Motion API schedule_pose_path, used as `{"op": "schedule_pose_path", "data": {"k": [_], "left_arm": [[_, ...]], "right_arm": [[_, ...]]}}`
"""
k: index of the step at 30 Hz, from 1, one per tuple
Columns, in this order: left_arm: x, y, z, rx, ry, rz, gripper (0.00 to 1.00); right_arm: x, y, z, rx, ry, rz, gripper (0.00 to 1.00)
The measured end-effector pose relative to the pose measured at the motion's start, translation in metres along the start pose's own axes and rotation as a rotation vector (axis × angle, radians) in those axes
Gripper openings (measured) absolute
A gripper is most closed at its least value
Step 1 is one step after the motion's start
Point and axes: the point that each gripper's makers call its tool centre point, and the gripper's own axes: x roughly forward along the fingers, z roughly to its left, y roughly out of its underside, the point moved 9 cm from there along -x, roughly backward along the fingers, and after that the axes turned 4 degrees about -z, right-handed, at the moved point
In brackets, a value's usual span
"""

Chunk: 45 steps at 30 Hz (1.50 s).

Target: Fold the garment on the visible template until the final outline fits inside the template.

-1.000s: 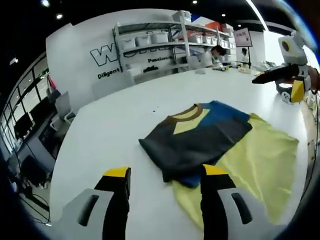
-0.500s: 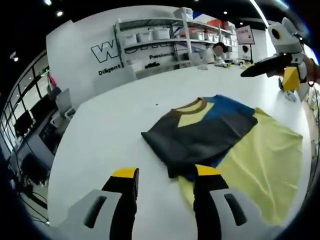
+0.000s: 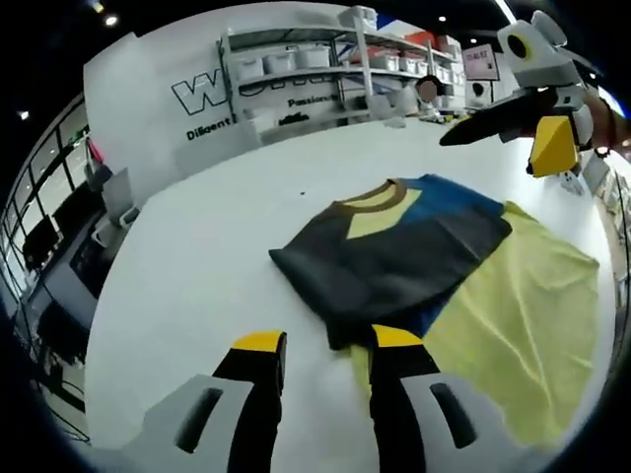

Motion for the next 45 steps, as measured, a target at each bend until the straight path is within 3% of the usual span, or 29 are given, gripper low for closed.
{"op": "schedule_pose_path", "data": {"k": [19, 29, 35, 45], "left_arm": [[0.028, 0.012, 0.001, 0.006, 0.038, 0.055, 0.20], [0.044, 0.018, -0.003, -0.030, 0.056, 0.072, 0.11], [0.044, 0.019, -0.003, -0.030, 0.076, 0.066, 0.03], [0.044, 0.018, -0.006, -0.039, 0.051, 0.070, 0.04]], "right_arm": [[0.070, -0.007, -0.006, -0.020, -0.091, 0.050, 0.82], [0.108, 0.007, -0.009, -0.036, -0.118, 0.100, 0.73], [0.121, 0.007, -0.010, -0.031, -0.132, 0.096, 0.67], [0.157, 0.007, -0.005, -0.050, -0.196, 0.122, 0.61]]}}
